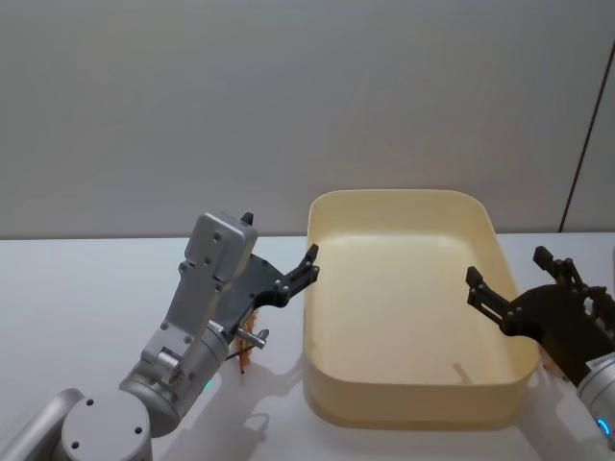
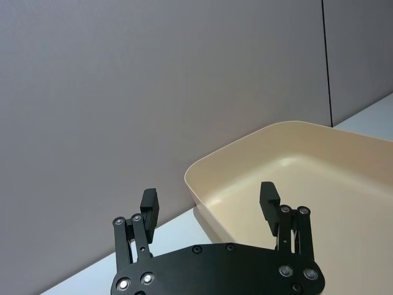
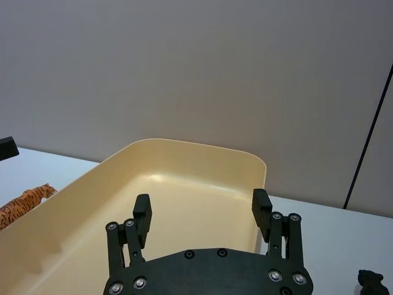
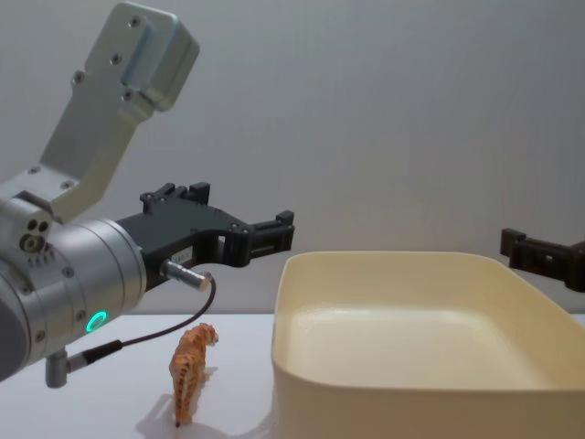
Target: Pick up the toy alternately with two hands and place it into the central storage box.
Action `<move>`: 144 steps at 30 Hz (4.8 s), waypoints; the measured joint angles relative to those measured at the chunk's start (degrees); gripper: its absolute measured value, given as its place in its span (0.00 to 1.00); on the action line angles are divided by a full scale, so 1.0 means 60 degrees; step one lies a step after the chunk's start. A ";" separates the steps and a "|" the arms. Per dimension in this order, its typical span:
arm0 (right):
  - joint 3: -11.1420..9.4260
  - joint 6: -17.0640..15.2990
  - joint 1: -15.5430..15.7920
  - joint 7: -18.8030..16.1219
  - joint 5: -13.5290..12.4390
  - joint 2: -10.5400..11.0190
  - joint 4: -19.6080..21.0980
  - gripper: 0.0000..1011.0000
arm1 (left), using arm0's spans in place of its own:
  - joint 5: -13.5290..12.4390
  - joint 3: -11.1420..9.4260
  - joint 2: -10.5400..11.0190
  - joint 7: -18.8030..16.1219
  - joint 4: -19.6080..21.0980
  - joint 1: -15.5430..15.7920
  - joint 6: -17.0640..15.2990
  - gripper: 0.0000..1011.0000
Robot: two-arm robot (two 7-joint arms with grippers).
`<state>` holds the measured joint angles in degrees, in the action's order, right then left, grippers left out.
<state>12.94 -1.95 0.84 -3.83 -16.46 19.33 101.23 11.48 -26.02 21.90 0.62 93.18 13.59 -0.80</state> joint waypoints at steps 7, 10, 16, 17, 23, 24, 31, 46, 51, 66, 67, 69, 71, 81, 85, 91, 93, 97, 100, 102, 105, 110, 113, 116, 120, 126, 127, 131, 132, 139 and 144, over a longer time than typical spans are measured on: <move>0.0000 0.0000 0.0000 0.0000 0.0000 0.0000 0.0000 0.99 | 0.0000 0.0000 0.0000 0.0000 0.0000 0.0000 0.0000 0.99; 0.0000 0.0000 0.0000 0.0000 0.0000 0.0000 0.0000 0.99 | 0.0000 0.0000 0.0000 0.0000 0.0000 0.0000 0.0000 0.99; 0.0000 0.0000 0.0000 0.0000 0.0000 0.0000 0.0000 0.99 | 0.0000 0.0000 0.0000 0.0000 0.0000 0.0001 0.0000 0.99; 0.0000 0.0000 0.0000 0.0000 0.0000 0.0000 0.0000 0.99 | 0.0000 0.0000 0.0000 0.0000 0.0000 0.0000 0.0000 0.99; 0.0000 0.0000 0.0000 0.0000 0.0000 0.0000 0.0000 0.99 | 0.0000 0.0000 0.0000 0.0000 0.0000 0.0000 0.0000 0.99; 0.0000 0.0000 0.0000 0.0000 0.0000 0.0000 0.0000 0.99 | 0.0000 0.0000 0.0000 0.0000 0.0000 0.0000 0.0000 0.99; 0.0000 0.0000 0.0000 0.0000 0.0000 0.0000 0.0000 0.99 | 0.0000 0.0000 0.0000 0.0000 0.0000 0.0000 0.0000 0.99; 0.0000 0.0000 0.0000 0.0000 0.0000 0.0000 0.0000 0.99 | 0.0000 0.0000 0.0000 0.0000 0.0000 0.0000 0.0000 0.99; 0.0000 0.0001 0.0000 0.0000 0.0000 0.0000 0.0000 0.99 | 0.0000 0.0000 0.0000 0.0000 0.0000 0.0000 0.0000 0.99; 0.0000 0.0000 -0.0001 0.0000 0.0000 0.0000 0.0000 0.99 | 0.0000 0.0000 0.0000 0.0000 0.0000 0.0000 0.0000 0.99; 0.0000 0.0000 0.0000 0.0000 0.0000 0.0000 0.0000 0.99 | 0.0000 0.0000 0.0000 0.0000 0.0000 0.0000 0.0000 0.99; 0.0000 0.0000 0.0000 0.0000 0.0000 0.0000 0.0000 0.99 | 0.0000 0.0000 -0.0001 0.0000 0.0000 0.0000 0.0000 0.99; 0.0000 0.0000 -0.0001 0.0000 0.0000 0.0000 0.0000 0.99 | 0.0001 0.0001 -0.0002 0.0000 0.0000 -0.0003 -0.0004 0.99; 0.0000 0.0000 0.0000 0.0000 0.0000 0.0000 0.0000 0.99 | 0.0322 0.0026 0.0057 0.0016 0.0172 -0.0151 -0.0421 0.99; 0.0000 0.0000 0.0000 0.0000 0.0000 0.0000 0.0000 0.99 | 0.0529 0.0032 0.0116 -0.0069 0.0355 -0.0292 -0.0762 0.99; -0.0001 0.0000 0.0000 0.0000 0.0000 0.0000 0.0000 0.99 | 0.0896 0.0036 0.0187 -0.0396 0.0683 -0.0523 -0.1533 0.99; -0.0001 0.0000 -0.0001 0.0000 0.0000 0.0000 0.0000 0.99 | 0.0956 0.0037 0.0189 -0.0470 0.0734 -0.0565 -0.1699 0.99; 0.0000 0.0000 0.0000 0.0000 0.0000 0.0000 0.0000 0.99 | 0.1085 0.0046 0.0167 -0.0673 0.0810 -0.0616 -0.2097 0.99; -0.0001 0.0000 -0.0001 0.0000 0.0000 0.0000 0.0000 0.99 | 0.1173 0.0072 0.0108 -0.0880 0.0818 -0.0618 -0.2405 0.99; -0.0001 0.0000 -0.0001 0.0000 0.0000 0.0000 0.0000 0.99 | 0.1202 0.0089 0.0080 -0.0939 0.0805 -0.0605 -0.2505 0.99; 0.0000 0.0000 0.0000 0.0000 0.0000 0.0000 0.0000 0.99 | 0.1260 0.0121 0.0037 -0.1019 0.0750 -0.0571 -0.2708 0.99; 0.0000 0.0000 0.0000 0.0000 0.0000 0.0000 0.0000 0.99 | 0.1331 0.0167 -0.0031 -0.1084 0.0619 -0.0509 -0.2946 0.99; -0.0001 0.0000 0.0000 0.0000 0.0000 0.0000 0.0000 0.99 | 0.1366 0.0200 -0.0079 -0.1121 0.0499 -0.0458 -0.3093 0.99; -0.0001 0.0000 -0.0001 0.0000 0.0000 0.0000 0.0000 0.99 | 0.1389 0.0230 -0.0125 -0.1155 0.0375 -0.0413 -0.3221 0.99; -0.0001 0.0000 0.0000 0.0000 0.0000 0.0000 0.0000 0.99 | 0.1416 0.0269 -0.0191 -0.1210 0.0177 -0.0357 -0.3365 0.99; -0.0001 0.0000 0.0000 0.0000 0.0000 0.0000 0.0000 0.99 | 0.1502 0.0331 -0.0331 -0.1318 -0.0230 -0.0236 -0.3492 0.99; -0.0001 0.0000 -0.0001 0.0000 0.0000 0.0000 0.0000 0.99 | 0.1511 0.0339 -0.0347 -0.1324 -0.0265 -0.0218 -0.3498 0.99; -0.0001 0.0000 0.0000 0.0000 0.0000 0.0000 0.0000 0.99 | 0.1571 0.0381 -0.0441 -0.1336 -0.0560 -0.0119 -0.3508 0.99; 0.0000 0.0000 0.0000 0.0000 0.0000 0.0000 0.0000 0.99 | 0.1585 0.0387 -0.0460 -0.1335 -0.0613 -0.0100 -0.3508 0.99; 0.0000 0.0000 0.0000 0.0000 0.0000 0.0000 0.0000 0.99 | 0.1693 0.0456 -0.0621 -0.1329 -0.1091 0.0080 -0.3446 0.97; -0.0001 0.0000 0.0000 0.0000 0.0000 0.0000 0.0000 0.99 | 0.1737 0.0486 -0.0691 -0.1307 -0.1300 0.0158 -0.3405 0.84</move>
<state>12.94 -1.95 0.84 -3.82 -16.47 19.34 101.23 21.90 -23.11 17.75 -7.22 85.38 14.53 -21.23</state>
